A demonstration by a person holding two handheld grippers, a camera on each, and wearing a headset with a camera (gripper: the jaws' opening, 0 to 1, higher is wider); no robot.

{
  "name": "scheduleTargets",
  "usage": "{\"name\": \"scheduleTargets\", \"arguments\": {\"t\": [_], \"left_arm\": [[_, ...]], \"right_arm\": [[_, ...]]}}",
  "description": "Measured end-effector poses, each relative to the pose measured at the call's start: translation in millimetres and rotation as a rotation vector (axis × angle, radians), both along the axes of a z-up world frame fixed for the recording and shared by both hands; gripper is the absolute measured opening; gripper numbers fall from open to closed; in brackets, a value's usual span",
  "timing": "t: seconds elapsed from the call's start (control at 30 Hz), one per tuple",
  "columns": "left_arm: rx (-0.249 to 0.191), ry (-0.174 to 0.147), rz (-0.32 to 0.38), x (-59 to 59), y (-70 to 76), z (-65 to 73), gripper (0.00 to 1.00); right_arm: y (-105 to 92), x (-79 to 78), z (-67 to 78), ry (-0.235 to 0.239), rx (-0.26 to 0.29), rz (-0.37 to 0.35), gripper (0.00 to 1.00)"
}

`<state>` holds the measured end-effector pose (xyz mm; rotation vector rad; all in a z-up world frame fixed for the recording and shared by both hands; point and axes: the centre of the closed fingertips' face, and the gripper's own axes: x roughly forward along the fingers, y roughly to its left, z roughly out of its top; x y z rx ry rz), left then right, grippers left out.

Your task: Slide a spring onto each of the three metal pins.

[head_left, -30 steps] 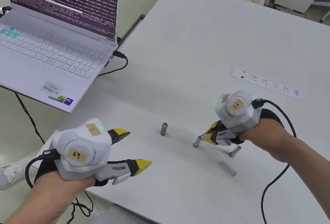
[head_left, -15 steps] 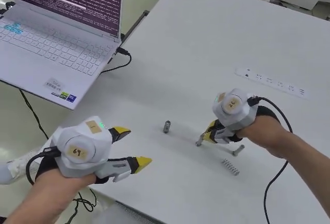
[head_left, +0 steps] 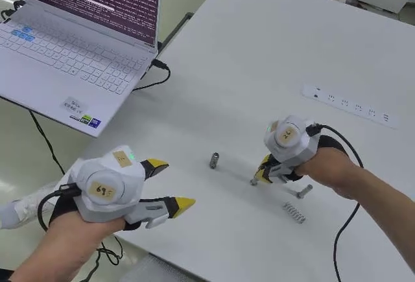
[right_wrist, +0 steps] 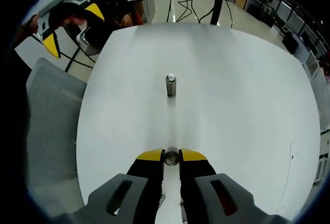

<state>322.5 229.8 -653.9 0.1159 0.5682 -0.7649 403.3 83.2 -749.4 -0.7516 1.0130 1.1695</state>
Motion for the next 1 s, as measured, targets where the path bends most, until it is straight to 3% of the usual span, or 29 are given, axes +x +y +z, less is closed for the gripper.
{"name": "scheduleTargets", "arguments": {"t": [0.57, 0.77, 1.0], "left_arm": [[-0.008, 0.013, 0.016, -0.2, 5.8, -3.4, 0.45], [-0.006, 0.011, 0.017, 0.8, 7.1, -2.0, 0.45], [-0.004, 0.004, 0.009, 2.6, 3.8, 1.0, 0.45]], "right_arm": [[0.6, -2.8, -24.7, 0.02, -0.027, 0.002, 0.09], [0.2, -3.2, -23.4, 0.021, -0.027, 0.003, 0.1], [-5.5, -3.5, -10.2, -0.005, -0.013, -0.013, 0.15]]}}
